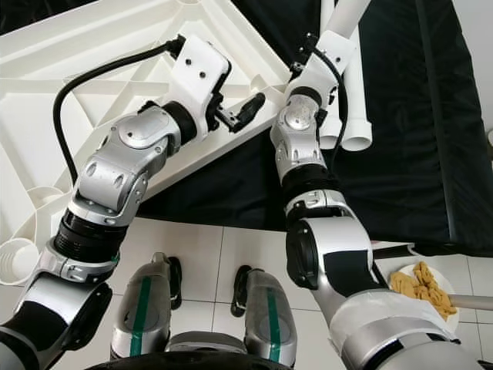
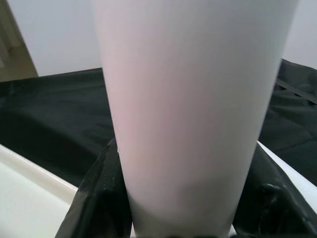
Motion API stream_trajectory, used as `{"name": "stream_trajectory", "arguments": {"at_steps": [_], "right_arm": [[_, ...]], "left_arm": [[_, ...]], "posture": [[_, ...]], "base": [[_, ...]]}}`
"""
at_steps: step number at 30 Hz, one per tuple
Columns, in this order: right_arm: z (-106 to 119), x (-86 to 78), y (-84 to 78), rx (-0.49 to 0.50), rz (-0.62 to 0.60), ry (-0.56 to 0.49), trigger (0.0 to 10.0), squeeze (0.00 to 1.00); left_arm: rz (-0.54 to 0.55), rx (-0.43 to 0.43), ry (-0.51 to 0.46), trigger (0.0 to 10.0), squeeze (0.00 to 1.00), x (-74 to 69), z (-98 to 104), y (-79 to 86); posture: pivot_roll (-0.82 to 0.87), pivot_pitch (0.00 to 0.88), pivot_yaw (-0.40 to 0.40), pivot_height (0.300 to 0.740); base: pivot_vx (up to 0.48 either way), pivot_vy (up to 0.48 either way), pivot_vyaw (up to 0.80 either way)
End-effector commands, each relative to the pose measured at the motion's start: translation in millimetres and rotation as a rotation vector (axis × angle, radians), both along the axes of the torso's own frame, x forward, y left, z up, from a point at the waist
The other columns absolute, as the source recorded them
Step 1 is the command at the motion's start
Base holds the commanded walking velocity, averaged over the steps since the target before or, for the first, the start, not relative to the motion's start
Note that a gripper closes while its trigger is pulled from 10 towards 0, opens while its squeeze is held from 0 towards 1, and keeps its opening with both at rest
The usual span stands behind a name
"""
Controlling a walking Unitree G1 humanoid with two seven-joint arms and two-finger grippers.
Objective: Building children table
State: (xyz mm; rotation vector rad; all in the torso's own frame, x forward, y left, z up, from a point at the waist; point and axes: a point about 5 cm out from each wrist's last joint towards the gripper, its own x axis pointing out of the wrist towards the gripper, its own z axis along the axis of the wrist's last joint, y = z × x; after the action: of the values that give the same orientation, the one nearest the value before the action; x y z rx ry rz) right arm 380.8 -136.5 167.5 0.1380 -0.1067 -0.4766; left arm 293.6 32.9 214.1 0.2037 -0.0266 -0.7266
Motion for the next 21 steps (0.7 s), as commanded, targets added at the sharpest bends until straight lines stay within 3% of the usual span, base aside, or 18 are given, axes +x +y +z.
{"name": "stream_trajectory", "arguments": {"at_steps": [1,10,13,14,21], "right_arm": [[-31.1,-8.9,-8.3,0.014,-0.071,0.128,10.0,0.00],[-30.5,-9.0,-4.1,0.016,-0.049,0.110,10.0,0.00],[-30.3,-9.2,-5.5,0.008,-0.054,0.106,10.0,0.07],[-29.3,-9.2,-7.0,0.004,-0.039,0.090,10.0,1.00],[-27.9,-8.9,-7.6,-0.002,0.019,0.061,10.0,1.00]], "left_arm": [[0.029,0.006,0.002,10.0,0.00,-0.7,-3.5,-0.9],[0.026,0.002,0.000,10.0,0.00,-0.9,-3.5,-2.8],[0.024,0.002,-0.001,10.0,0.00,-1.1,-3.8,-3.4],[0.019,0.001,0.000,10.0,0.00,-1.5,-4.0,-4.5],[0.013,0.001,-0.001,10.0,0.00,-2.1,-4.2,-5.7]], "posture": [[0.12,0.084,-0.105,0.740],[0.12,0.069,-0.109,0.740],[0.12,0.066,-0.108,0.740],[0.12,0.060,-0.107,0.740],[0.12,0.054,-0.106,0.740]], "base": [[0.000,0.000,0.00],[0.000,0.000,0.00],[0.000,0.000,0.00],[0.000,0.000,0.00],[0.000,0.000,0.00]]}}
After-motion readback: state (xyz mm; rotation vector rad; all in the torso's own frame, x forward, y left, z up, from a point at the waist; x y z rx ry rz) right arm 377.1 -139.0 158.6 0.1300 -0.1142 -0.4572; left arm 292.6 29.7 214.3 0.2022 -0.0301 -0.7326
